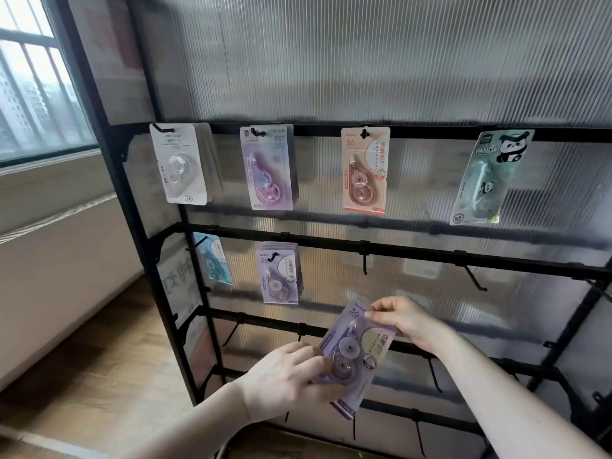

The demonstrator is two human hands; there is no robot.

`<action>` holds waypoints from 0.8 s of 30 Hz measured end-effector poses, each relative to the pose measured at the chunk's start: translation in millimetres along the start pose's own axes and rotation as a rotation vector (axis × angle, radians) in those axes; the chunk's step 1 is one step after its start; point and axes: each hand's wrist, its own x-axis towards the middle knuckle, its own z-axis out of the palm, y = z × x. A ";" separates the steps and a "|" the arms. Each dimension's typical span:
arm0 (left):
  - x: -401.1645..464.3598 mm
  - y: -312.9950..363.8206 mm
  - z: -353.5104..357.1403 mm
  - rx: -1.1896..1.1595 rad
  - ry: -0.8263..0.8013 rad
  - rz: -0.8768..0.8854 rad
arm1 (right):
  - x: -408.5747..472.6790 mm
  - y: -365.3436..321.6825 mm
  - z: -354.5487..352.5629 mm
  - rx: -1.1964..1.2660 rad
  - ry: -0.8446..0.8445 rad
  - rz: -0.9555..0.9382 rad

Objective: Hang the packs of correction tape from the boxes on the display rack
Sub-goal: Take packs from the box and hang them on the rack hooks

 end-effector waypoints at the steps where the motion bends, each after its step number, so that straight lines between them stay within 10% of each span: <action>1: -3.7 -2.9 1.5 0.009 -0.002 -0.001 | 1.0 -3.2 -0.2 0.007 0.022 -0.012; 24: -93.4 -100.5 48.2 -0.033 -0.153 -0.299 | 67.8 -12.1 47.6 -0.529 0.337 -0.171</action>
